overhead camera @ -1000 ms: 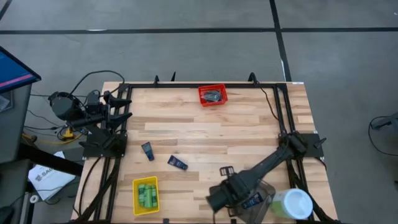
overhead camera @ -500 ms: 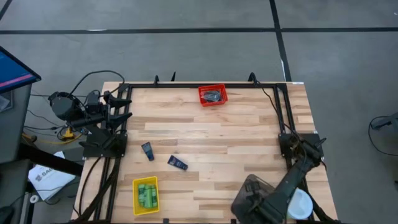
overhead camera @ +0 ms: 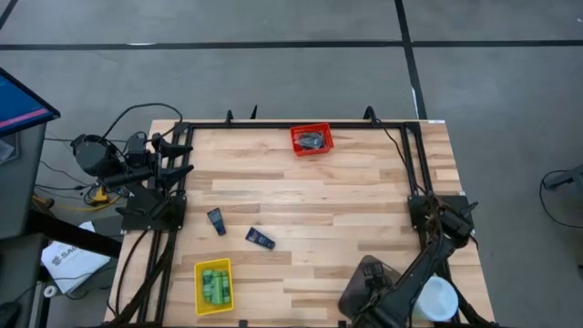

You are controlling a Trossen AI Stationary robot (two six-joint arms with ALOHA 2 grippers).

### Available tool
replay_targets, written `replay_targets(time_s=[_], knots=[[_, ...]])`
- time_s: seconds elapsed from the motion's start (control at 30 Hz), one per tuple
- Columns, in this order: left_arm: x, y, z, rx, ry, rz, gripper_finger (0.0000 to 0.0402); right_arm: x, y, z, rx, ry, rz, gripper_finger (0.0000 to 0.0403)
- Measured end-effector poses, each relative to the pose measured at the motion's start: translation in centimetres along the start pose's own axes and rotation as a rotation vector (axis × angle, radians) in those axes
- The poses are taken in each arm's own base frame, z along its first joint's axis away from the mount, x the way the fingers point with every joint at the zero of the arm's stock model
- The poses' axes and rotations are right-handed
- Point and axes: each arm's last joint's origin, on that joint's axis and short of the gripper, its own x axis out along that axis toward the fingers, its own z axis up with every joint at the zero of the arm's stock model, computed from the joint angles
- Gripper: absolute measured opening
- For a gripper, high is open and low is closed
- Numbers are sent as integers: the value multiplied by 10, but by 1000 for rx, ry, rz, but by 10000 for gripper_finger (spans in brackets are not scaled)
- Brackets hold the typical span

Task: Pick & Place Travel size toiletries
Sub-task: Put the blue shave cream into the black bin

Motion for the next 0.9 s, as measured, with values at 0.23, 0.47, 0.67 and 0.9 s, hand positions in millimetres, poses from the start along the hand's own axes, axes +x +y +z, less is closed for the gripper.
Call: replay_targets(time_s=[0.23, 0.47, 0.67, 0.9], knots=[[0, 0, 0, -2, 0, 0, 297, 1, -9, 9, -55, -32, -19, 175], [0, 0, 0, -3, 0, 0, 297, -28, -42, 28, -2, -123, 47, 212], [0, 0, 0, -3, 0, 0, 297, -64, -111, 67, 207, -366, 39, 215], [0, 0, 0, -3, 0, 0, 297, -71, -182, 118, 363, -661, 101, 250]])
